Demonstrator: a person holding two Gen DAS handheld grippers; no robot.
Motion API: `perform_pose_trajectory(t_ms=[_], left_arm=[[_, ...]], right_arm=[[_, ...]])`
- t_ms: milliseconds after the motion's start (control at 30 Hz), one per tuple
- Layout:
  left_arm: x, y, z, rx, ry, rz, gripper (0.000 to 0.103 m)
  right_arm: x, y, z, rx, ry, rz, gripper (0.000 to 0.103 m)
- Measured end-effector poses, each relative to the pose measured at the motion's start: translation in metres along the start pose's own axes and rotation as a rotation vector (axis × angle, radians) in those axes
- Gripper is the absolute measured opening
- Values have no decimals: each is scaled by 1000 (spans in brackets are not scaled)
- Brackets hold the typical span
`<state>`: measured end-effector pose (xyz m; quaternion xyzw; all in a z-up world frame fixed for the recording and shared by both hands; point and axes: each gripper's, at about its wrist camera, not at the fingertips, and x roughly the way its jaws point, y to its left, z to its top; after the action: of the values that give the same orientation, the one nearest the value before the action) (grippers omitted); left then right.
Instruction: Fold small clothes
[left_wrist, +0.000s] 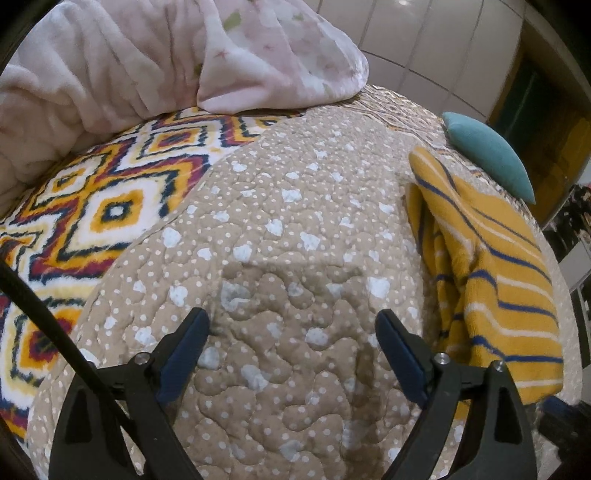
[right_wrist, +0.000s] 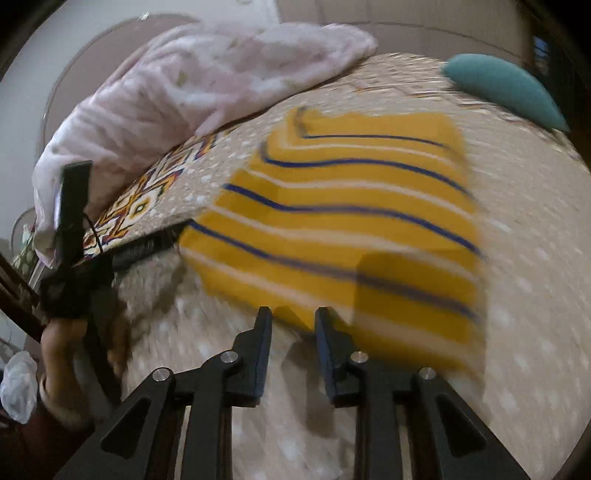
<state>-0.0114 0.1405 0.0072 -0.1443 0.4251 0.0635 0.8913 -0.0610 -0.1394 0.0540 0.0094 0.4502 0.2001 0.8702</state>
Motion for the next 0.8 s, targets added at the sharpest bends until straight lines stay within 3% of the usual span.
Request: perform_pose_trajectory(t_ms=[33,133,367,500,633,800], left_arm=[[2,-3,-1,14,6,3,97],[6,-6,-2,32,12,8,101],[-1,1,-4,-12,-29,-43,101],[-27,-5,-14,-16,-78,53,101],[-66,-39,-43,74,-122,84,101],[-83,-94,-88,158,-84,0,101]], right_arm=[[-17,-11,-13,21,-29,-46,40],[-52,-41,-42,93,-87,-123,45],[-84,-103,-81,278,-160,-185,49],[-91,-117,-94,318,-200,-168,53],[-89,-123,-109,320,-210,-170,59],[-86,-121,-127,312,-228,-199,59]])
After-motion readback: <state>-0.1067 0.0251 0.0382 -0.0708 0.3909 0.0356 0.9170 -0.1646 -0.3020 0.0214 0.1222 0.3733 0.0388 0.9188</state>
